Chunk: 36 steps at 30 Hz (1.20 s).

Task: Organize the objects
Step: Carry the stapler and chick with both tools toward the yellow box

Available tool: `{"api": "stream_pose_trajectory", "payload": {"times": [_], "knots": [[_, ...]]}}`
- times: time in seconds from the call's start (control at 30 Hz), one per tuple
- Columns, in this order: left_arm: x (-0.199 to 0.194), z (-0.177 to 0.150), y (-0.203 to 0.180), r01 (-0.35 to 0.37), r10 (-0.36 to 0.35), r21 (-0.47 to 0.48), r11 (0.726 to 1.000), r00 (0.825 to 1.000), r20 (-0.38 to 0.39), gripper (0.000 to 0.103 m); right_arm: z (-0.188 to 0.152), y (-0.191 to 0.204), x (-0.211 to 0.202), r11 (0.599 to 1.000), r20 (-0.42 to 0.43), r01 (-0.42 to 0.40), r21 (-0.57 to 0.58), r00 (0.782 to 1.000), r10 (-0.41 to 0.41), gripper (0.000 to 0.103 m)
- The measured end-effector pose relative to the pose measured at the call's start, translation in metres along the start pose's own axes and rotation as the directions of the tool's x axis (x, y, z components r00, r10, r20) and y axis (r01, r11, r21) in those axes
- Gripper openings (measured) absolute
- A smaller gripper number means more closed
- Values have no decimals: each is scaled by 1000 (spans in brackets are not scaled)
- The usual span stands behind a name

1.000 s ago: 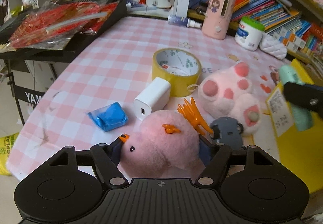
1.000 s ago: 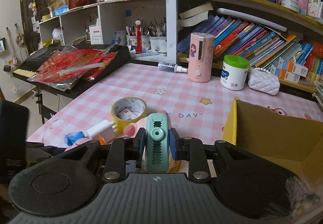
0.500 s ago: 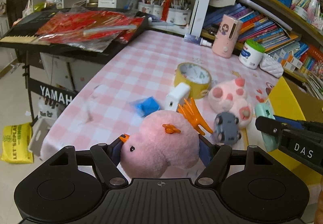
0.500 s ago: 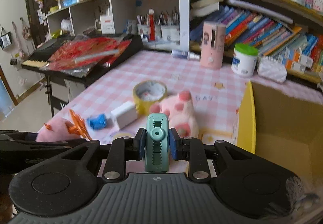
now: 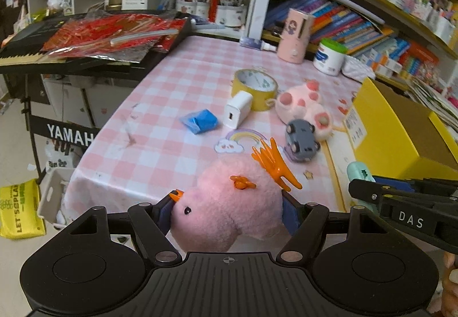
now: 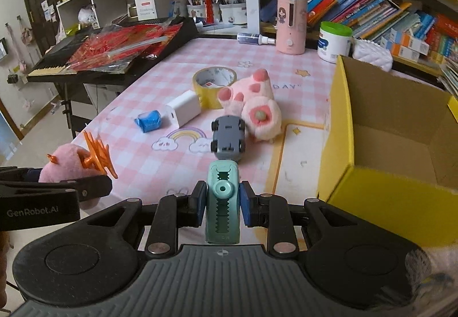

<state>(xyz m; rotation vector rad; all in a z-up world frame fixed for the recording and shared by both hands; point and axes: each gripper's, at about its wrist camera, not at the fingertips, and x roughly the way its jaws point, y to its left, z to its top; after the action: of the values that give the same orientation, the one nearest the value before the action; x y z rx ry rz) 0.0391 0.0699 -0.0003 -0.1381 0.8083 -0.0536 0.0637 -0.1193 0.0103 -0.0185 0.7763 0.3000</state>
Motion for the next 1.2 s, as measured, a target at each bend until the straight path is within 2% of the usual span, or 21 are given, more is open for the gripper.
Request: {"api": "stream_pose_trajectory", "payload": {"times": [0.6,0.9,1.2], "knots": [[-25,-40,-28,127,-119,133,983,991,-64,72,-60,-12,-49,981,-20,104,165,995,-102,23],[-27,-54,-53,209,-191,208,956,976,-102,72,-91,-29,-73,951,-35,178,253,984,-174,23],[-25,-58,-82,289,-260,283,915,956,-135,72,-112,-49,-94,906,-58,256,338,966,-251,23]]}}
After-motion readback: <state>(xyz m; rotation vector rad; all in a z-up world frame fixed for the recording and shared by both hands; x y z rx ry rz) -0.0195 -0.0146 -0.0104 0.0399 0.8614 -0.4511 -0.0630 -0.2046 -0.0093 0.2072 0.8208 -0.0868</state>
